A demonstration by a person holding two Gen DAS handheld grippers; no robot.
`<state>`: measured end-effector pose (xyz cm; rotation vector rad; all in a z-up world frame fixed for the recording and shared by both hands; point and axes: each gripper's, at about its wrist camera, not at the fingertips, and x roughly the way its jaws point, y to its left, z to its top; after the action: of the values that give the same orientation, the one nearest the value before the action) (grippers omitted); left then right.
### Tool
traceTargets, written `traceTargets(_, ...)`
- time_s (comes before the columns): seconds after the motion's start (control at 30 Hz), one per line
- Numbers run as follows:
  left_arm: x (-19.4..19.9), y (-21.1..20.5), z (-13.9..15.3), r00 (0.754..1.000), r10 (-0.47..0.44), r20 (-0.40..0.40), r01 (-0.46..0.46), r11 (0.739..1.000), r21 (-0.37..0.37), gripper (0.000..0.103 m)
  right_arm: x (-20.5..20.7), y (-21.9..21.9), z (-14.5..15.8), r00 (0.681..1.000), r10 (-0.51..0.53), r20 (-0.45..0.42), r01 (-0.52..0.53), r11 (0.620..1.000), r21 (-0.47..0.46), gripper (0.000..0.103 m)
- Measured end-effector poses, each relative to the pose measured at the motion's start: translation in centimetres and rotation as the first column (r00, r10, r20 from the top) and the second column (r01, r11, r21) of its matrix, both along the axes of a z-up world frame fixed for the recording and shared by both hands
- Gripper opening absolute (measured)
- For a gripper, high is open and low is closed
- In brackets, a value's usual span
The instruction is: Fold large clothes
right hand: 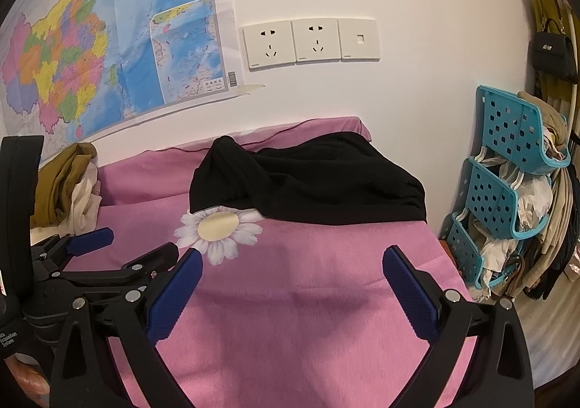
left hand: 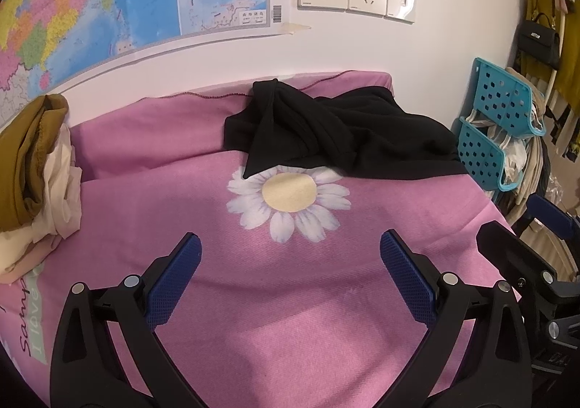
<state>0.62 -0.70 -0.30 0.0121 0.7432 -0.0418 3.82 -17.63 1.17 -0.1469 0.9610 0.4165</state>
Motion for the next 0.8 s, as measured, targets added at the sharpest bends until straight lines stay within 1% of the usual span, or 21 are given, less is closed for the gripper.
traceTargets(0.5,0.3,0.1,-0.2,1.000,0.009,-0.006,-0.009,1.000,0.000,0.097,0.5,0.3,-0.3,1.000,0.009,-0.006,-0.009,1.000,-0.009,0.097)
traceTargets(0.8,0.7,0.3,-0.6,1.000,0.015,-0.021,-0.015,1.000,-0.003,0.097,1.1,0.8,-0.7,0.999,0.038,-0.006,-0.038,0.999,-0.004,0.097)
